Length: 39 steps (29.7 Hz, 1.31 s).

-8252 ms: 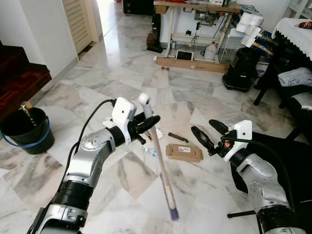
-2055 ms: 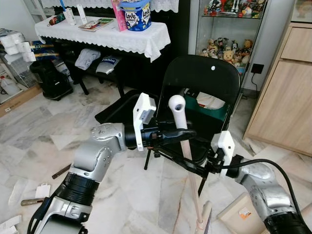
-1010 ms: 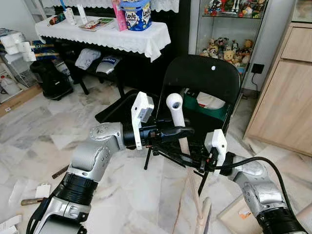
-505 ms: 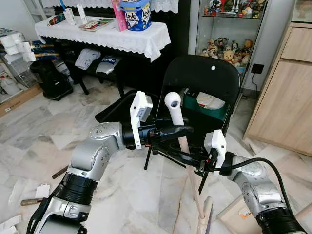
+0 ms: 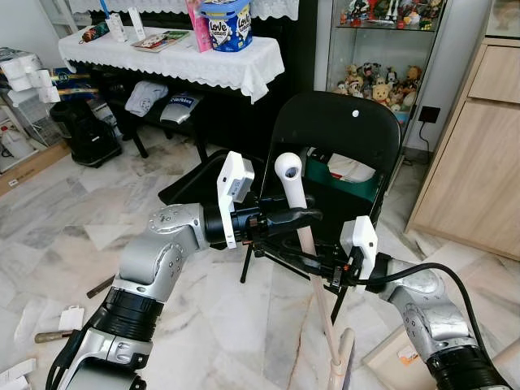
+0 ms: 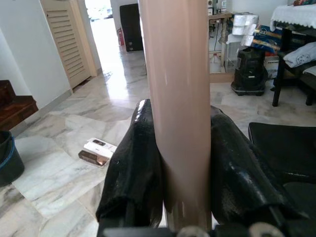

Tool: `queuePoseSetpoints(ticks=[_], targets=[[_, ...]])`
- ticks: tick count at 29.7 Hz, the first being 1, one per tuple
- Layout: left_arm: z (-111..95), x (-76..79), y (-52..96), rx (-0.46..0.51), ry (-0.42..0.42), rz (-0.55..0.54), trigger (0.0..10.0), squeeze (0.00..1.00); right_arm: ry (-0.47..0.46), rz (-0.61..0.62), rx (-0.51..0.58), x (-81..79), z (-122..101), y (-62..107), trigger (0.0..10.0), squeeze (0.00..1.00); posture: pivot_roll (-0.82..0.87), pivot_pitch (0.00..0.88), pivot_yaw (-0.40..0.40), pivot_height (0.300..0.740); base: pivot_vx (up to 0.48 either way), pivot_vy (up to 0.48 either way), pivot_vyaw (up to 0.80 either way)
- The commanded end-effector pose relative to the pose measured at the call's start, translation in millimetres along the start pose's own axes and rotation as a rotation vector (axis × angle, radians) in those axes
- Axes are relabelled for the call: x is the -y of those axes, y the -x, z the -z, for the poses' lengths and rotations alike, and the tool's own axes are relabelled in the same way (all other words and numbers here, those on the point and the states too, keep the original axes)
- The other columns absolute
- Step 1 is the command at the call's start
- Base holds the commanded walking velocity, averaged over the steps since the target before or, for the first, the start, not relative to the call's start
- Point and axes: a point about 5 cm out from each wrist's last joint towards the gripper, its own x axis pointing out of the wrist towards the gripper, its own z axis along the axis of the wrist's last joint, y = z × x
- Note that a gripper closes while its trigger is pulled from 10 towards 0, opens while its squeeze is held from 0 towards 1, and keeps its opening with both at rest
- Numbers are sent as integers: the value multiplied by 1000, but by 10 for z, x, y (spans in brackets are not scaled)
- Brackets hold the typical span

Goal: Sweep floor

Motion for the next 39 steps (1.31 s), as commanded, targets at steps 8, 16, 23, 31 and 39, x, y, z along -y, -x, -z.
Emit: queuePoseSetpoints(ticks=[8, 16, 23, 31, 39], targets=[[2, -3, 6, 83, 73, 5, 10000, 0, -2, 52, 42, 83, -93, 10, 0, 0, -92, 0, 128, 740, 0, 0, 0], [-35, -35, 12, 127, 96, -16, 9490, 1000, -5, 50, 37, 74, -80, 9, 0, 0, -91, 0, 128, 740, 0, 0, 0], [-11, -3, 1, 147, 125, -11, 10000, 0, -4, 53, 40, 80, -86, 1, 0, 0, -89, 0, 127, 740, 0, 0, 0], [40, 18, -84, 170, 162, -31, 10000, 0, -1, 57, 47, 81, -95, -13, 0, 0, -90, 0, 128, 740, 0, 0, 0], [87, 81, -168, 206, 207, -31, 10000, 0, -5, 48, 51, 72, -100, -30, 0, 0, -88, 0, 129, 740, 0, 0, 0]])
